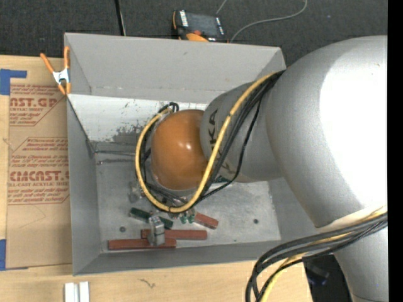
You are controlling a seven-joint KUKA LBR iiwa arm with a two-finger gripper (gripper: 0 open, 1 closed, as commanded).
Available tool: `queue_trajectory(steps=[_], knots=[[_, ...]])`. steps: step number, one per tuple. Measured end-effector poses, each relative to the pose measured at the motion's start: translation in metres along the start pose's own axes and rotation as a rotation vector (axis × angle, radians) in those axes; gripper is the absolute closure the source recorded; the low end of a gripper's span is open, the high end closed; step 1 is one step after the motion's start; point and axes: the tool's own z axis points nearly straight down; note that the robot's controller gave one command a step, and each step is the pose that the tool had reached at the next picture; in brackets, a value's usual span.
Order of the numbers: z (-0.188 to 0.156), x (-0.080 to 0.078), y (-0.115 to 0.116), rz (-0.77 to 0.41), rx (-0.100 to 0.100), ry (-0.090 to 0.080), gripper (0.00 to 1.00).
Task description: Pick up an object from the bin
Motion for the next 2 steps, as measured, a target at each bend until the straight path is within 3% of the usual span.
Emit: queue_trajectory(steps=[1,2], knots=[[-0.004,-0.002,0.0,0.001,0.0,-0.003,1.0],[-0.151,0.017,-0.031,-0.519,0.003,-0.009,1.0]])
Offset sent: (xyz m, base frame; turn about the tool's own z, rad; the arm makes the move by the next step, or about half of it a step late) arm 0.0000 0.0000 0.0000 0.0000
